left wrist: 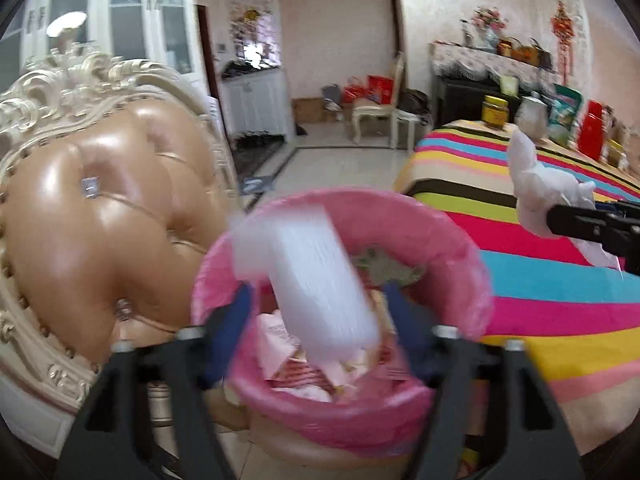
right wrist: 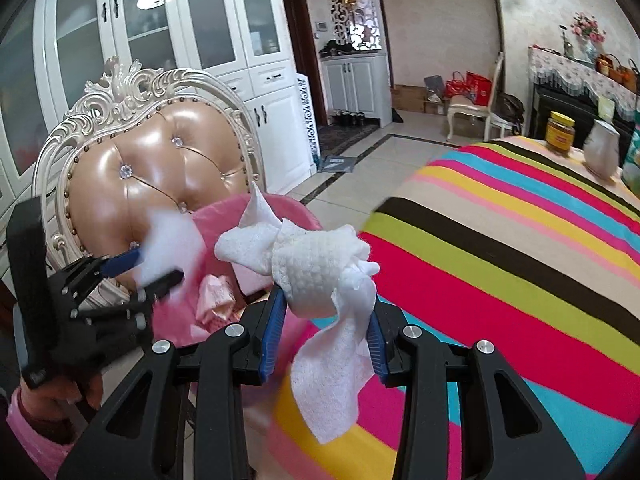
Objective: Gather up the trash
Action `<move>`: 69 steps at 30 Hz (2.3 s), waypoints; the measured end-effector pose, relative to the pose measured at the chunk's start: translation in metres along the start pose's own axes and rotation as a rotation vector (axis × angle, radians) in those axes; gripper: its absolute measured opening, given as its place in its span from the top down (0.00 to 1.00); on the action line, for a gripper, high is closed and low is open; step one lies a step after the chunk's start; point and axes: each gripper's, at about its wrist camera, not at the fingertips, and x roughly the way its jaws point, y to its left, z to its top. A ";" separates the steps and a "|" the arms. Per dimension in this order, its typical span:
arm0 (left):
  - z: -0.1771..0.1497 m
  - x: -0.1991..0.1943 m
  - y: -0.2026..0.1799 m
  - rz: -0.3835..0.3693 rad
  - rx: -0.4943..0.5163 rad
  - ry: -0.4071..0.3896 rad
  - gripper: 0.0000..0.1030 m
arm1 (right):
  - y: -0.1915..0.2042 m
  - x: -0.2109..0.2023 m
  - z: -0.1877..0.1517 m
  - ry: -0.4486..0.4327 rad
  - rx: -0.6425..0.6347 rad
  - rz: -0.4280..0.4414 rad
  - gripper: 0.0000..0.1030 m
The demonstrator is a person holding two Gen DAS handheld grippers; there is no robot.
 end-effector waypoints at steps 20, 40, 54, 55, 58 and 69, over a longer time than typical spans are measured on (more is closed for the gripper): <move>-0.035 -0.074 0.064 0.156 -0.152 -0.083 0.05 | 0.048 0.039 0.028 -0.032 -0.006 0.094 0.19; -0.026 -0.129 -0.033 0.150 -0.122 -0.145 0.05 | -0.013 -0.120 -0.064 -0.131 -0.068 -0.004 0.18; -0.045 -0.165 -0.074 0.138 -0.177 -0.118 0.05 | -0.024 -0.146 -0.083 -0.174 -0.144 0.003 0.18; -0.046 -0.166 -0.075 0.149 -0.179 -0.116 0.05 | -0.024 -0.145 -0.083 -0.176 -0.150 0.002 0.18; -0.051 -0.167 -0.076 0.156 -0.189 -0.105 0.05 | -0.025 -0.139 -0.086 -0.156 -0.148 0.023 0.18; -0.055 -0.169 -0.088 0.172 -0.177 -0.092 0.05 | -0.027 -0.142 -0.087 -0.159 -0.130 0.055 0.18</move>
